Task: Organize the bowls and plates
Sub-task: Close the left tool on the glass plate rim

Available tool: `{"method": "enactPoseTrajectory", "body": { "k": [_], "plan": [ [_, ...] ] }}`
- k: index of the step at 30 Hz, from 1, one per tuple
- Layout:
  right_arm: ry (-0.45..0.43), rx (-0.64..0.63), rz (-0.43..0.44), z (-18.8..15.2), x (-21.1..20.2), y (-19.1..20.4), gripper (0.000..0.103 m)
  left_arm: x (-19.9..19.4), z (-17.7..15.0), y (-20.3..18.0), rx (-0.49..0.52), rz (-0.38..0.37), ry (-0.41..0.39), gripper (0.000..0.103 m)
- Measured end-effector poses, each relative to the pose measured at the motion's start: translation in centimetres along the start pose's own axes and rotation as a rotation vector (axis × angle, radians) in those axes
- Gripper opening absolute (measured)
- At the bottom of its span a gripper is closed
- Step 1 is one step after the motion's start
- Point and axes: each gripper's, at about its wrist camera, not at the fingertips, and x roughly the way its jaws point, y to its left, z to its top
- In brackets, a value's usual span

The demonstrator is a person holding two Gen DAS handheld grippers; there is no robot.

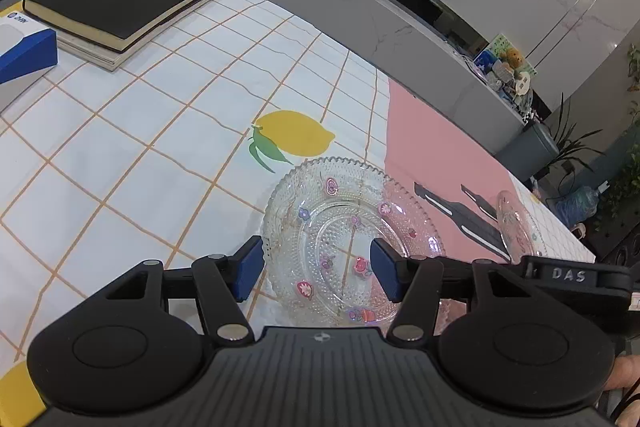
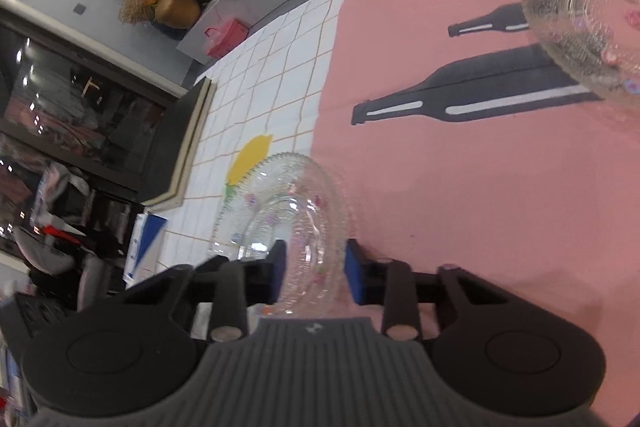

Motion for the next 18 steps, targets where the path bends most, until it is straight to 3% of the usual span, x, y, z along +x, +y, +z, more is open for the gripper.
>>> {"method": "enactPoseTrajectory", "body": {
  "k": [3,7,13,18],
  "plan": [
    [0.006,0.066,0.039,0.0,-0.1,-1.1,0.022,-0.1,0.1,0.9,-0.058,-0.040,-0.012,0.066],
    [0.039,0.167,0.110,0.1,0.0,-2.7,0.023,-0.1,-0.3,3.4,-0.210,-0.159,-0.055,0.066],
    [0.071,0.265,0.149,0.1,0.1,-3.6,0.023,0.0,-0.3,4.7,-0.334,-0.228,-0.049,0.066],
    [0.100,0.331,0.194,-0.3,0.4,-4.3,0.023,0.7,-0.3,6.5,-0.467,-0.336,-0.009,0.066]
  ]
}}
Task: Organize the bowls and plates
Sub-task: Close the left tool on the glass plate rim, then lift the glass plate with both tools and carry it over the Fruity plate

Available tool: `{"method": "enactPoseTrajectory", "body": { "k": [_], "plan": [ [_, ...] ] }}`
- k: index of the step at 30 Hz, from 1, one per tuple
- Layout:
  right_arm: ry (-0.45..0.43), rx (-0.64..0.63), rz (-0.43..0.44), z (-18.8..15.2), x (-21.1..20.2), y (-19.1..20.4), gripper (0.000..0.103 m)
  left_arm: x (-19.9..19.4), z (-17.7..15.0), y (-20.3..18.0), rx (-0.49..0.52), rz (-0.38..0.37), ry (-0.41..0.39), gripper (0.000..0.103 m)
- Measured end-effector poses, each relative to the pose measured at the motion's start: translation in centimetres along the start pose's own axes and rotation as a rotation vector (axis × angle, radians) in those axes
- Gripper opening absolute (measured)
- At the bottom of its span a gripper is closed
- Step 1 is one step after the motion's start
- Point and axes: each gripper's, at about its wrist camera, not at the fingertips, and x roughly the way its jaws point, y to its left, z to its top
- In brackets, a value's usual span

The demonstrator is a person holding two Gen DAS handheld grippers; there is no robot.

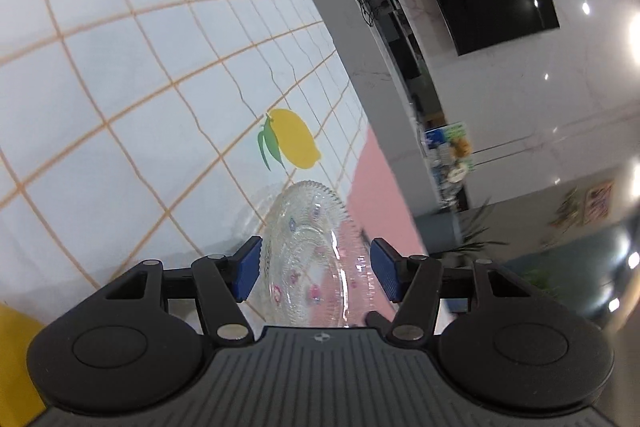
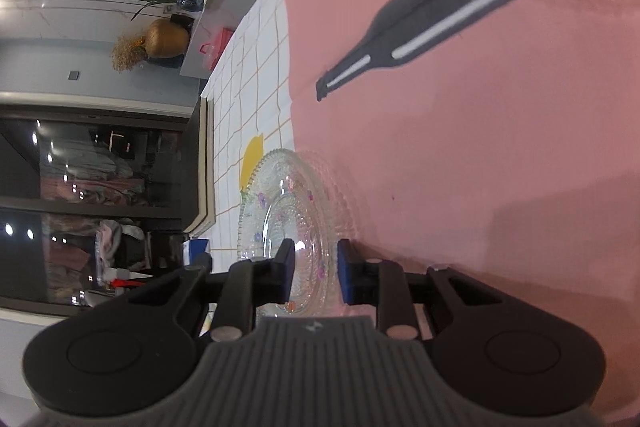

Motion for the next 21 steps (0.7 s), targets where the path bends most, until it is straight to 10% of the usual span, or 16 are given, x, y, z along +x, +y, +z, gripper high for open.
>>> {"method": "enactPoseTrajectory", "body": {
  "k": [7,13,21],
  "plan": [
    [0.003,0.022,0.025,-1.2,1.0,0.0,0.010,1.1,-1.6,-2.8,0.183,0.115,-0.005,0.067],
    [-0.077,-0.031,0.058,-1.4,0.1,0.6,0.010,2.3,-1.9,-1.6,0.082,0.067,0.099,0.029],
    [-0.114,-0.100,0.032,-2.0,-0.2,1.4,0.010,2.4,-2.4,-2.4,0.117,0.079,0.105,0.028]
  ]
}}
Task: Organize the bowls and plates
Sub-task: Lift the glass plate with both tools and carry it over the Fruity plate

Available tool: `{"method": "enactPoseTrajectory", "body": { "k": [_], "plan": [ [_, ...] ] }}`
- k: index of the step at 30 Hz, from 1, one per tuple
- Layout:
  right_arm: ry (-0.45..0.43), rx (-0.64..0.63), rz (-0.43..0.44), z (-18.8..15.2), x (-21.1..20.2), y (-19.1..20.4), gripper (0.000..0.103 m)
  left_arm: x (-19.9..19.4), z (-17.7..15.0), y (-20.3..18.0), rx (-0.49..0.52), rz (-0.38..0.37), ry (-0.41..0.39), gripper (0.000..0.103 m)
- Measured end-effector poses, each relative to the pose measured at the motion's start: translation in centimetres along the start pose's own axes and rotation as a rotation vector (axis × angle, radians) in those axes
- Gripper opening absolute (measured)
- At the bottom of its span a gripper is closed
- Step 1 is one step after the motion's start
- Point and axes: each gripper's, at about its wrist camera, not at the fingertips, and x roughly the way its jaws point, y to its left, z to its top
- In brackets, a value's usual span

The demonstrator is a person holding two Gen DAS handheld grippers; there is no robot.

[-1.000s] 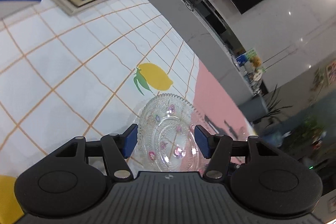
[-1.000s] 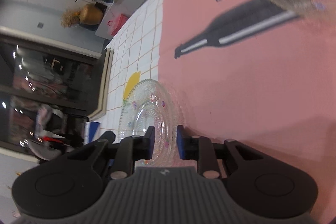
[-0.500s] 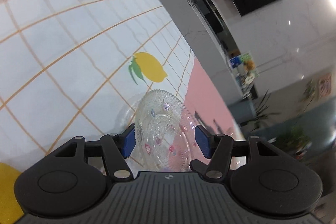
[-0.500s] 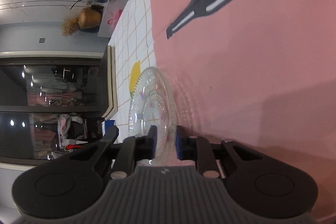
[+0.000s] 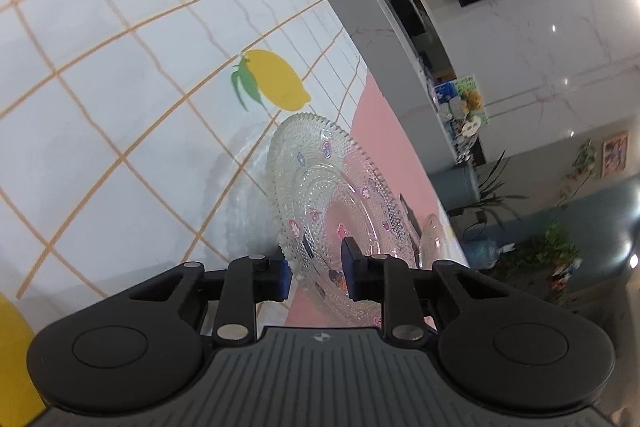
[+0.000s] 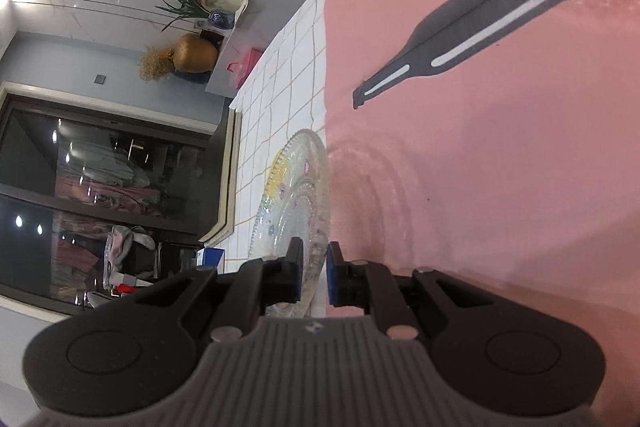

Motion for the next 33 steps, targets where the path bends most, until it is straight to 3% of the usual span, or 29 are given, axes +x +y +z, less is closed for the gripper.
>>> {"method": "enactPoseTrajectory", "body": {
  "k": [5,19,28,33],
  "plan": [
    [-0.012,-0.003,-0.012,-0.3,-1.2,0.4,0.010,-0.5,-0.2,-1.8,0.069,0.027,0.024,0.028],
    [-0.144,-0.084,0.051,-1.8,-8.8,4.6,0.011,-3.8,-1.2,-8.7,0.220,-0.085,0.043,0.028],
    [-0.281,0.000,0.084,-4.8,-17.5,3.0,0.010,-3.6,-5.1,-13.9,0.307,-0.144,0.165,0.030],
    [-0.330,0.017,0.040,-6.7,-21.4,2.1,0.011,-2.8,-8.0,-16.0,0.369,-0.161,0.233,0.031]
  ]
}}
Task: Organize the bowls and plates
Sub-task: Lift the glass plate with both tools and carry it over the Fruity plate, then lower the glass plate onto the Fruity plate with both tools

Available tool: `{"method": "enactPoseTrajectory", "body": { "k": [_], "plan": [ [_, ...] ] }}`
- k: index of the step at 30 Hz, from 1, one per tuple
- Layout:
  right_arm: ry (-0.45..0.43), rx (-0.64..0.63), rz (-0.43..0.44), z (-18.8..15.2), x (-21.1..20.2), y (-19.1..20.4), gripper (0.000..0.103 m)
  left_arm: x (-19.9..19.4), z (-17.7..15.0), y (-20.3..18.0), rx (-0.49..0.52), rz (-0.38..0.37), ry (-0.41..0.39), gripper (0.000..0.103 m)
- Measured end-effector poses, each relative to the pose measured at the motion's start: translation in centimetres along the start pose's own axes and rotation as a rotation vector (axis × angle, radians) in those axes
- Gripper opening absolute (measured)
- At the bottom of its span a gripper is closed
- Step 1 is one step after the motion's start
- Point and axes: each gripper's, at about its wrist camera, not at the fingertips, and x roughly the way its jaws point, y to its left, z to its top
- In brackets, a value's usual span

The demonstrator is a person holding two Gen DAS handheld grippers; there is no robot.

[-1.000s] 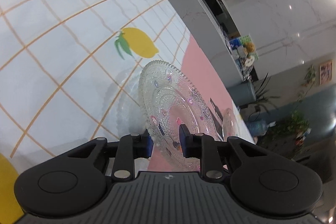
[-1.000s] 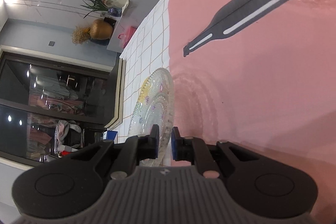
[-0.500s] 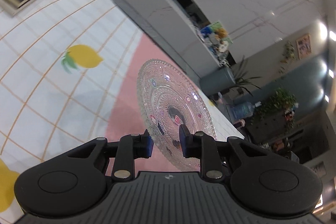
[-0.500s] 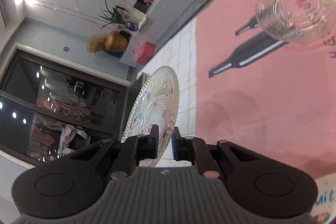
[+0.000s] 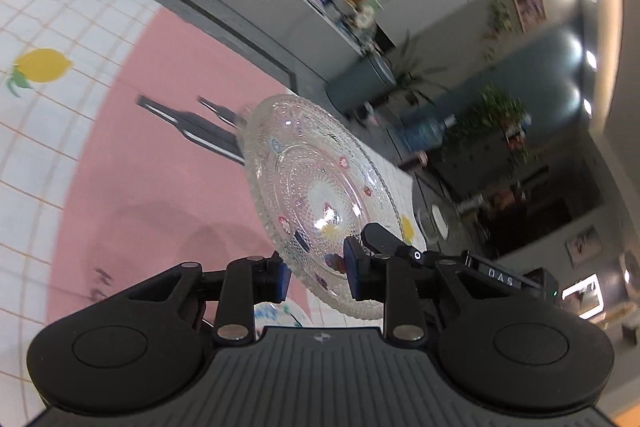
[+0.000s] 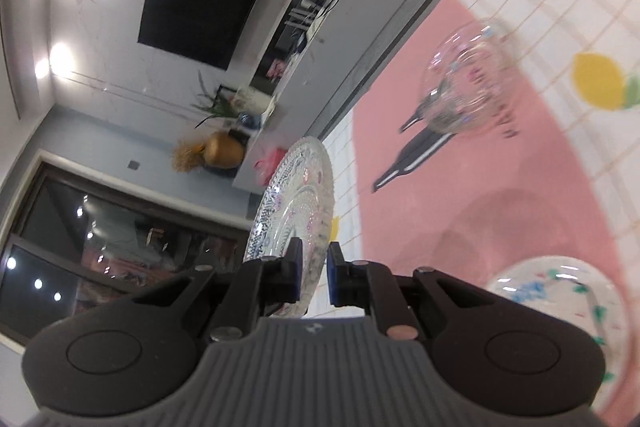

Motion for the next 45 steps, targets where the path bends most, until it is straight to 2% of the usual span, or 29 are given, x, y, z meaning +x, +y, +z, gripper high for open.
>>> {"method": "enactPoseTrajectory", "body": {
  "k": [6,13,20,23,26,36,45],
  "plan": [
    [-0.009,0.120,-0.018,-1.4,-3.3,-2.5,0.011,1.1,-2.2,-1.2,0.017,-0.010,0.080,0.032],
    [0.011,0.200,-0.073,-3.5,-5.3,-5.0,0.011,2.6,-4.4,-2.7,0.086,0.088,0.157,0.033],
    [0.054,0.240,-0.128,-4.9,-6.7,-7.0,0.012,4.3,-6.1,-2.9,0.089,0.146,0.253,0.035],
    [0.090,0.328,-0.128,-5.4,-6.7,-8.8,0.013,5.1,-6.7,-2.9,0.102,0.192,0.284,0.036],
    [0.117,0.398,-0.124,-5.8,-6.5,-10.1,0.013,5.4,-7.4,-3.4,0.141,0.237,0.299,0.036],
    [0.138,0.453,-0.122,-5.9,-6.4,-11.4,0.013,5.9,-7.8,-4.2,0.188,0.296,0.324,0.039],
    [0.136,0.459,-0.137,-5.8,-6.5,-11.7,0.012,5.8,-7.8,-4.3,0.213,0.315,0.344,0.038]
  ]
}}
